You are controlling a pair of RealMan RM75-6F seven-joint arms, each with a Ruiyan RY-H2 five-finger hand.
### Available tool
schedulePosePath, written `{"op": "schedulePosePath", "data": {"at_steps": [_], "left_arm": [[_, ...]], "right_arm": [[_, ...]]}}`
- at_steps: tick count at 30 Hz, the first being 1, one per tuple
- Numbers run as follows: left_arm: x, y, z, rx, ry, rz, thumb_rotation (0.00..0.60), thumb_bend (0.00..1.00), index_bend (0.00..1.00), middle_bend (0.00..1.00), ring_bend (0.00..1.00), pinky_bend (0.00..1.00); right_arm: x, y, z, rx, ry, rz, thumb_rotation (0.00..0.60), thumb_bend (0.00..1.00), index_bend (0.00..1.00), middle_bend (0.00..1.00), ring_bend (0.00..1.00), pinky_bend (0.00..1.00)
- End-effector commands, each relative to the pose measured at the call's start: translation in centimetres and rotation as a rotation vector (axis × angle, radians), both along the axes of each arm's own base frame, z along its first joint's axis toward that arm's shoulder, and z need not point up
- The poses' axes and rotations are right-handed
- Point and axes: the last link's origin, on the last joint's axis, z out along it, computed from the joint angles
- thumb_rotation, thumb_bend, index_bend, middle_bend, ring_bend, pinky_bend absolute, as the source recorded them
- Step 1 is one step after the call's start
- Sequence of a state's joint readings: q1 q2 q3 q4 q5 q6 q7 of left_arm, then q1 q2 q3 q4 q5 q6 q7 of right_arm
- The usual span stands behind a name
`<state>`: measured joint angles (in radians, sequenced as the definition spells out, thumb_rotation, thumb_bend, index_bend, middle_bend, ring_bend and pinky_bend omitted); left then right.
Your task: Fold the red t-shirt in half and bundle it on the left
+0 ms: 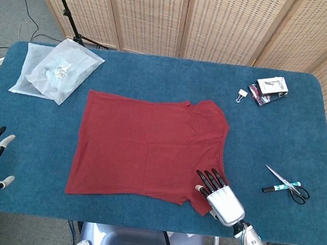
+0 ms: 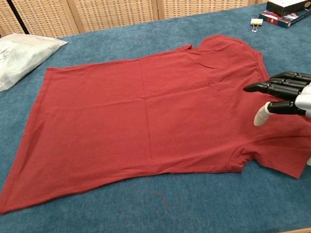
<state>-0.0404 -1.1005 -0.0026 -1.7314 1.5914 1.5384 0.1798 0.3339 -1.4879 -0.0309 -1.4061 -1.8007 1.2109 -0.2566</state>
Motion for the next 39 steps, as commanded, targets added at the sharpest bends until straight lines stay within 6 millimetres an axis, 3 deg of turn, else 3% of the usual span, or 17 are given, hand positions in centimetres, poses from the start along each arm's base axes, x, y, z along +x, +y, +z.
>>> {"op": "schedulePosePath", "data": {"at_steps": [1,15,25,30,39], "left_arm": [[0.0,0.0,0.0,-0.002,0.001,0.001,0.6,0.0,0.0,0.0,0.0,0.0],[-0.1,0.1,-0.1,-0.005,0.003,0.005,0.6,0.0,0.0,0.0,0.0,0.0],[0.0,0.1,-0.5,-0.013,0.013,0.0,0.6,0.0,0.0,0.0,0.0,0.0],[0.2,0.1,-1.0,-0.024,0.024,-0.045,0.6,0.02,0.0,0.0,0.0,0.0],[-0.1,-0.4,-3.3,-0.095,0.036,-0.171,0.6,0.06,0.0,0.0,0.0,0.0]], "right_arm": [[0.2,-0.2,-0.2,-0.006,0.001,0.001,0.6,0.16,0.29,0.0,0.0,0.0],[0.8,-0.8,-0.7,-0.028,-0.01,0.004,0.6,0.49,0.35,0.0,0.0,0.0],[0.4,-0.6,-0.6,-0.011,-0.008,0.025,0.6,0.55,0.47,0.0,0.0,0.0],[0.2,-0.8,-0.7,-0.002,-0.022,0.028,0.6,0.64,0.54,0.0,0.0,0.0],[0.1,-1.1,-0.8,0.025,-0.045,0.042,0.6,0.67,0.57,0.0,0.0,0.0]]}}
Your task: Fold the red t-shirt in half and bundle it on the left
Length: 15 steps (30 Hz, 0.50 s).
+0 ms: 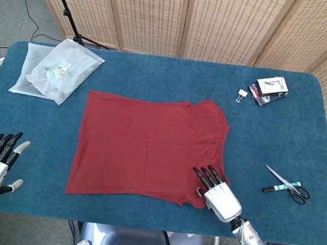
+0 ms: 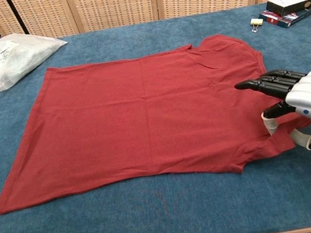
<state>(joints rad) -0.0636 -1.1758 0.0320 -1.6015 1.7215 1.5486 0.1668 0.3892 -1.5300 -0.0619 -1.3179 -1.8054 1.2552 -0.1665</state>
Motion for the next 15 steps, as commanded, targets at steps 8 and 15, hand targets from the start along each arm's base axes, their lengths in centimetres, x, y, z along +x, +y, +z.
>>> {"op": "schedulePosePath", "data": {"at_steps": [8,15], "left_arm": [[-0.5,-0.5,-4.2,-0.118,-0.043,-0.145,0.6,0.07,0.24,0.0,0.0,0.0],[-1.1,-0.1,-7.3,-0.151,-0.085,-0.181,0.6,0.1,0.33,0.0,0.0,0.0]], "right_arm": [[-0.2,0.0,0.0,0.024,-0.021,0.011,0.6,0.67,0.57,0.0,0.0,0.0],[-0.2,0.0,-0.1,0.035,-0.036,0.005,0.6,0.67,0.57,0.0,0.0,0.0]]}}
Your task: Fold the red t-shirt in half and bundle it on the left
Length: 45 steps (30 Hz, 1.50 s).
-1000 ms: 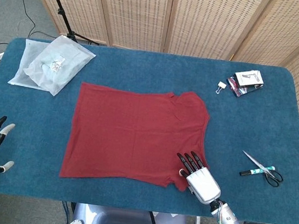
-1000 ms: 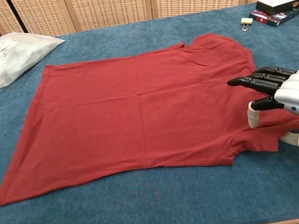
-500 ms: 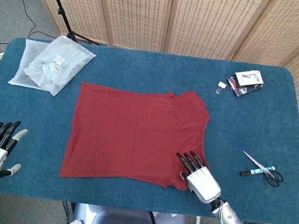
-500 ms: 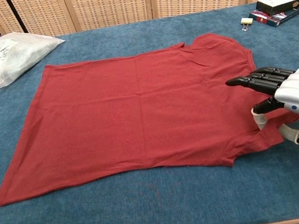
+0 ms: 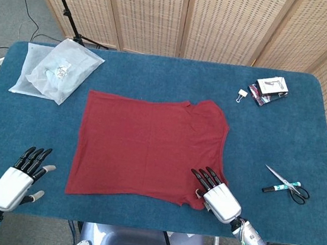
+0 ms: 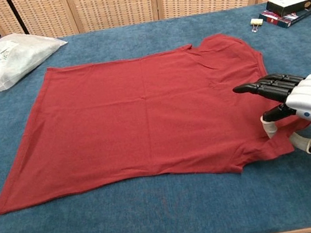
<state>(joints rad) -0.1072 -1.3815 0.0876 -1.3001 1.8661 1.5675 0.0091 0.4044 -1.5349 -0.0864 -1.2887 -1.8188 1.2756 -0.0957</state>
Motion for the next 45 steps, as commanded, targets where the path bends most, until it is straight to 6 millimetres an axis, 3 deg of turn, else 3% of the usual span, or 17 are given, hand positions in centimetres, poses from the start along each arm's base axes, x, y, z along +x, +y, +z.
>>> {"op": "schedulePosePath", "data": {"at_steps": [1,22,38,45], "left_arm": [[-0.2,0.3,-1.7,-0.02,-0.019,-0.018,0.6,0.11,0.33,0.0,0.0,0.0],[-0.6,1.3,-6.9,-0.101,-0.029,-0.009,0.6,0.18,0.36,0.0,0.0,0.0],[-0.4,1.9,-8.1,-0.115,-0.026,-0.011,0.6,0.18,0.37,0.0,0.0,0.0],[-0.2,2.2,-8.2,-0.11,-0.039,-0.016,0.6,0.24,0.38,0.0,0.0,0.0]], "right_arm": [[0.0,0.0,0.0,0.0,-0.001,0.0,0.6,0.67,0.57,0.0,0.0,0.0],[-0.3,-0.5,0.6,-0.012,-0.004,-0.014,0.6,0.67,0.57,0.0,0.0,0.0],[-0.2,-0.5,0.7,-0.013,-0.008,-0.019,0.6,0.67,0.57,0.0,0.0,0.0],[-0.2,-0.6,0.7,-0.014,-0.01,-0.02,0.6,0.67,0.57,0.0,0.0,0.0]]}}
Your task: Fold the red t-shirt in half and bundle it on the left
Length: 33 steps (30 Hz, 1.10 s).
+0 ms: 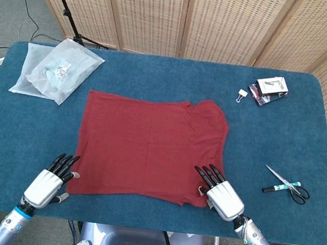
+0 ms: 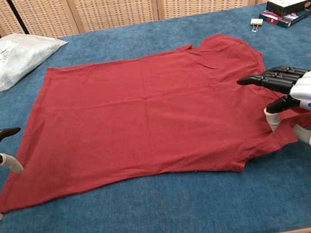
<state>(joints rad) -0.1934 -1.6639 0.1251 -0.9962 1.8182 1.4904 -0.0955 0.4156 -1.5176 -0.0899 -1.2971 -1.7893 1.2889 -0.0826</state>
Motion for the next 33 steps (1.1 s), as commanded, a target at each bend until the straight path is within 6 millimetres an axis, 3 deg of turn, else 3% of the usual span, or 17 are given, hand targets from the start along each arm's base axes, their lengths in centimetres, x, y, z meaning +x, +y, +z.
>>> {"op": "schedulePosePath", "data": {"at_steps": [1,18,25,33], "left_arm": [[0.07,0.07,0.05,0.003,-0.008,-0.001,0.6,0.25,0.38,0.0,0.0,0.0],[0.44,0.51,0.42,0.007,-0.018,0.005,0.6,0.26,0.39,0.0,0.0,0.0],[0.49,0.35,0.02,-0.017,-0.015,0.01,0.6,0.37,0.41,0.0,0.0,0.0],[0.43,0.31,-0.22,-0.045,-0.033,0.029,0.6,0.4,0.46,0.0,0.0,0.0]], "right_arm": [[-0.01,-0.02,0.02,0.0,0.001,0.0,0.6,0.67,0.57,0.0,0.0,0.0],[-0.01,-0.06,0.06,-0.004,0.007,-0.001,0.6,0.67,0.57,0.0,0.0,0.0],[0.0,-0.07,0.14,-0.007,0.007,0.0,0.6,0.67,0.57,0.0,0.0,0.0],[-0.01,-0.09,0.19,-0.008,0.007,0.0,0.6,0.67,0.57,0.0,0.0,0.0]]}}
